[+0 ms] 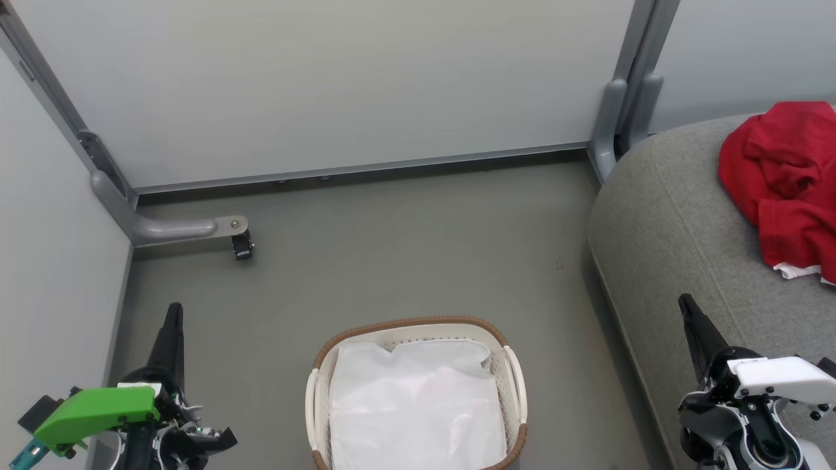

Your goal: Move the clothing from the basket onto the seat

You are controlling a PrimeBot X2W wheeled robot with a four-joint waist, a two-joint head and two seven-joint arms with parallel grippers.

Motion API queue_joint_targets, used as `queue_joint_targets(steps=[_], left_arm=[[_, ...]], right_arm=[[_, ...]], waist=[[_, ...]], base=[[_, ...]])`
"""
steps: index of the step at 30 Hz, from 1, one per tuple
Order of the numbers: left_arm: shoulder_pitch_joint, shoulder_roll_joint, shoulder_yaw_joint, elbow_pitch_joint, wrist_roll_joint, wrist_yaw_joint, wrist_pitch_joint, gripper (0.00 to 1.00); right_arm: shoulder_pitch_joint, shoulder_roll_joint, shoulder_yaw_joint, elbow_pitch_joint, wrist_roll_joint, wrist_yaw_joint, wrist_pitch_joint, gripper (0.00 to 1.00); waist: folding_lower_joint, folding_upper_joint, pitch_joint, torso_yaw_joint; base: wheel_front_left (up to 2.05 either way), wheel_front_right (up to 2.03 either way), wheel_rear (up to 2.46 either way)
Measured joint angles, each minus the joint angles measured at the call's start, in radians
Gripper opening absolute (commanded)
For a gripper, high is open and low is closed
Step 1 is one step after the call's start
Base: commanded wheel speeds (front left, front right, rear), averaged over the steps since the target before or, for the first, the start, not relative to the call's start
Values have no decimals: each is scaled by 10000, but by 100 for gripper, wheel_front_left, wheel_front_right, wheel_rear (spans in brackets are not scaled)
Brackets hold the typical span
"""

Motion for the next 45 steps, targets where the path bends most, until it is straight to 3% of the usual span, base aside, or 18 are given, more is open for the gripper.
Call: queue_joint_targets(steps=[45], left_arm=[[0, 0, -2, -2, 0, 0, 0, 0]], right_arm=[[-2, 21, -25, 0, -15, 0, 27, 0]], waist=[[0, 0, 0, 0]], base=[[0, 0, 0]])
